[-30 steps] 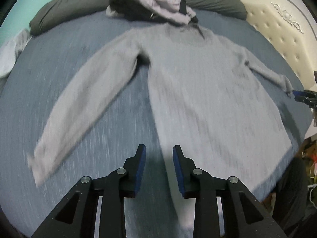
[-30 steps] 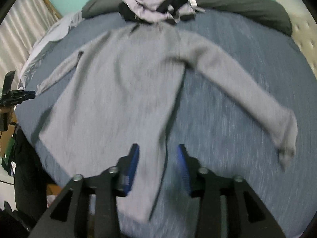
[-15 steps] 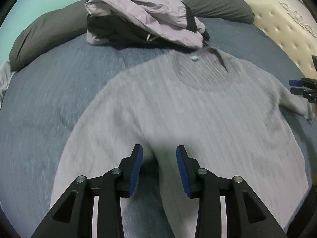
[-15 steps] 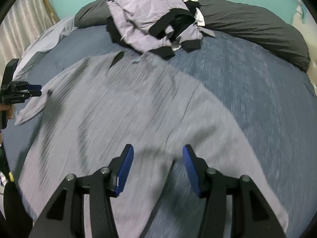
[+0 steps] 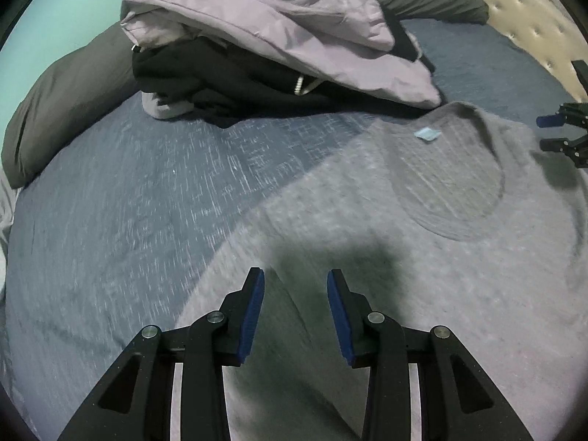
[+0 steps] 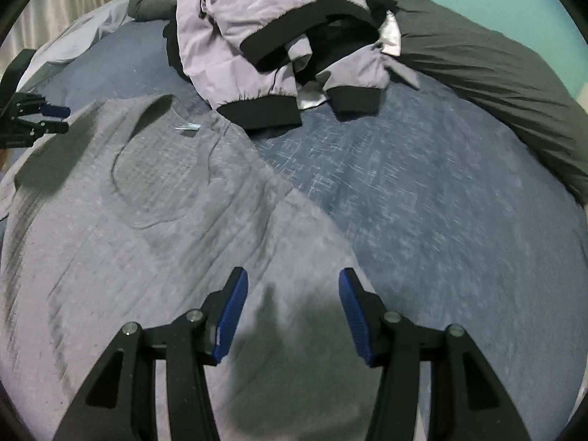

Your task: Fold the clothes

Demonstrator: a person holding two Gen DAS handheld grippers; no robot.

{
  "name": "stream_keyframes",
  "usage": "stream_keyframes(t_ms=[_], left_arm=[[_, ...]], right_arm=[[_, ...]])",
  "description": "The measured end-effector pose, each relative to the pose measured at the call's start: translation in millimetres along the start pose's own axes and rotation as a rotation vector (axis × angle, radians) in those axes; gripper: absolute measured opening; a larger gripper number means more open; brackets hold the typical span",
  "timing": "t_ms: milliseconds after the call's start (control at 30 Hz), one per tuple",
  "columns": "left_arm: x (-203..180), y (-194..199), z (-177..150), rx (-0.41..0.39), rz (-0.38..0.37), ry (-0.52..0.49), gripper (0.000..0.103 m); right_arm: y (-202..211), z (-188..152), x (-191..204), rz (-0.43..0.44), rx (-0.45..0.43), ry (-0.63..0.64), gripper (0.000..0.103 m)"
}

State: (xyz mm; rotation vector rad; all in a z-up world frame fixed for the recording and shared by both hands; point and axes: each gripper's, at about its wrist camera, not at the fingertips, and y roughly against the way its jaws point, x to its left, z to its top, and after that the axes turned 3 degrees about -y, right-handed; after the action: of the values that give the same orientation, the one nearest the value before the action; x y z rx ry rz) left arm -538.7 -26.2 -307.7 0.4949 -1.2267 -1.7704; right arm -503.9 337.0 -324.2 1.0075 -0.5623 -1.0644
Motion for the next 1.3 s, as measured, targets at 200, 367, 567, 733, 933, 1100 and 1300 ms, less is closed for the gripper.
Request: stream_keyframes(t_ms=[200, 367, 567, 733, 933, 1100, 1300], left_arm=[[9, -24, 7, 0.017, 0.021, -0.028, 0.039], [10, -37, 4, 0.021, 0.02, -0.041, 0.039], [14, -38, 0, -0.012, 0.015, -0.02, 0.039], [24, -33, 0, -0.039, 0.02, 0.016, 0.022], [32, -30, 2, -0.056, 0.025, 0.06, 0.015], [35, -24, 5, -0.083, 0.04, 0.069, 0.017], [46, -18, 6, -0.118, 0.031, 0.104, 0.04]], right_arm=[[-39, 13, 5, -0.024, 0.056, 0.094, 0.047], [-54, 17, 4, -0.017, 0.063, 0.107, 0.013], [-52, 16, 3, -0.037, 0.029, 0.108, 0.004], [-24, 23, -24, -0.024, -0.097, -0.035, 0.003], [-29, 28, -57, -0.035, -0.112, -0.197, 0.003], [-64, 27, -52, -0.028, -0.023, -0.225, 0.004], [-41, 32, -50, -0.04, -0.117, -0.222, 0.007]])
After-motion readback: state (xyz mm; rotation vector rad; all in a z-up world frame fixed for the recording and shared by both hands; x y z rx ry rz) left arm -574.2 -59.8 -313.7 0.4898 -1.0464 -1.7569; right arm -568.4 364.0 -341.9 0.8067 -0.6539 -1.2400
